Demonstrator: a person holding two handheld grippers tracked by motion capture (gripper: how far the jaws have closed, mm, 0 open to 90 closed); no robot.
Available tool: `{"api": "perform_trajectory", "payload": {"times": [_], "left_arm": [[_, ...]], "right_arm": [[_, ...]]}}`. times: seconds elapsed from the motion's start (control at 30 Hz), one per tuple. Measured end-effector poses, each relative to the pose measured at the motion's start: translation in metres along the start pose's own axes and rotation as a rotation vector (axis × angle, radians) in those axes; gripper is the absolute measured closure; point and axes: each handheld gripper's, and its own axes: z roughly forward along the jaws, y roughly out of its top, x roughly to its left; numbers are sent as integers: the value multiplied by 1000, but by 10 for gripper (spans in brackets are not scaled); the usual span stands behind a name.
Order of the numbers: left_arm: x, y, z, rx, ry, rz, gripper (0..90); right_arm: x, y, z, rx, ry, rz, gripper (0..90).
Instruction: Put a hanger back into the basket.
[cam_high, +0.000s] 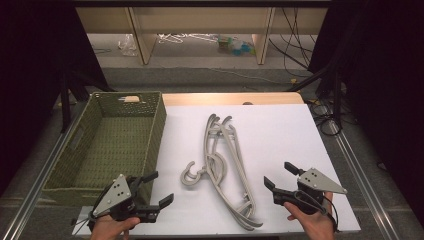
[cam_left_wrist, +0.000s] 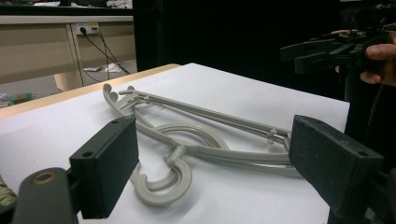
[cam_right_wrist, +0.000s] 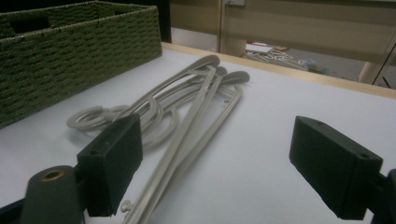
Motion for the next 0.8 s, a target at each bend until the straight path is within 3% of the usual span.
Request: {"api": "perform_trajectory", "payload": {"times": [0.33,0.4,0.5,0.57,0.6,0.67,0.7,0.8], "left_arm": [[0,0,1,2,-3,7,157],[-1,-1,1,-1,7,-17,157],[-1,-1,1,0,13,-17,156],[-1,-1,1,1,15,-18,156],[0,-1,2,4,5,11,156],[-1,-1,2,5,5,2,156],[-1,-1,2,11,8,-5,157],[0,-1,3,12,2,19,157]], "right_arm": [[9,1,11,35,31,-9,211],[12,2,14,54,40,-16,213],[16,5,19,92,54,-30,198],[21,7,24,120,67,-49,187],[24,8,26,132,67,-63,184],[32,11,33,171,102,-102,179],[40,11,41,220,125,-144,168],[48,10,49,264,162,-169,176]]}}
